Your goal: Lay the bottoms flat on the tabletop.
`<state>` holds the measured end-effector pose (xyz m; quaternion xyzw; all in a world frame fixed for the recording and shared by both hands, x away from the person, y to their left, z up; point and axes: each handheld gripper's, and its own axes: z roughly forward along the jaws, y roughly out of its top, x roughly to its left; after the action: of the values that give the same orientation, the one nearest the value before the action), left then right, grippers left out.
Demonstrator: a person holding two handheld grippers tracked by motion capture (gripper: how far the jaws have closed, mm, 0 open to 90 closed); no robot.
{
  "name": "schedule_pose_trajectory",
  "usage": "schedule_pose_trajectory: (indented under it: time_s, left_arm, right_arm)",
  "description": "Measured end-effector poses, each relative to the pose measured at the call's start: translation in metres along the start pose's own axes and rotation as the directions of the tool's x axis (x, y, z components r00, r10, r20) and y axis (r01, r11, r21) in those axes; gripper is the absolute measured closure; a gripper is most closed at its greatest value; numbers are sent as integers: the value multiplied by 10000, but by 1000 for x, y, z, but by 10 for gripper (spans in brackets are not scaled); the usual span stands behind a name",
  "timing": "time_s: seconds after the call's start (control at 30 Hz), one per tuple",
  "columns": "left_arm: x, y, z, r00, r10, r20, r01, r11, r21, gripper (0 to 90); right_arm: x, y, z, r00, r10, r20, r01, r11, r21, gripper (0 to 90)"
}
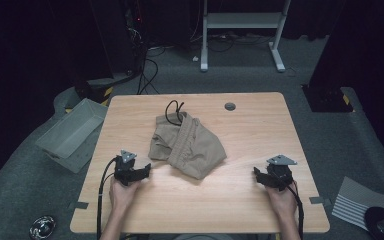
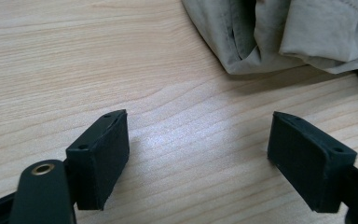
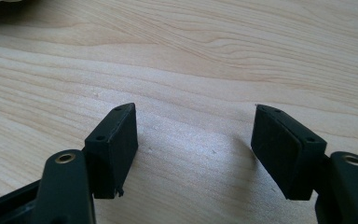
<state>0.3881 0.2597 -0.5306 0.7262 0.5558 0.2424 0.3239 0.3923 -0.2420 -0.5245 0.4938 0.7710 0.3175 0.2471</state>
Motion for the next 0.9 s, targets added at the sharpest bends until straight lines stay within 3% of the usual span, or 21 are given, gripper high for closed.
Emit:
schedule_pose_trajectory:
  time_s: [0.23, 0.37, 0.53, 0.67, 0.9]
  left_arm:
    - [2, 1, 0, 9993, -217, 296, 217, 9998, -1, 172]
    - [3, 1, -2, 9950, -532, 843, 544, 9985, -118, 194]
    - [-4, 9, -9, 9934, -161, 1134, 213, 9987, -452, 181]
    - [-6, 16, -18, 9935, -213, 1121, 306, 9962, -821, 149]
    - [-3, 26, -21, 9853, -380, 1665, 536, 9944, -906, 149]
  right_arm:
    - [1, 0, 0, 10000, -73, 15, 73, 10000, -33, 313]
    - [2, -1, -1, 10000, -54, -10, 54, 10000, -17, 313]
    - [2, -1, -1, 10000, -42, -40, 42, 10000, -10, 313]
    - [1, -1, -1, 10000, -50, -47, 50, 10000, -6, 313]
    - [2, -1, -1, 9999, -51, -86, 51, 10000, -5, 313]
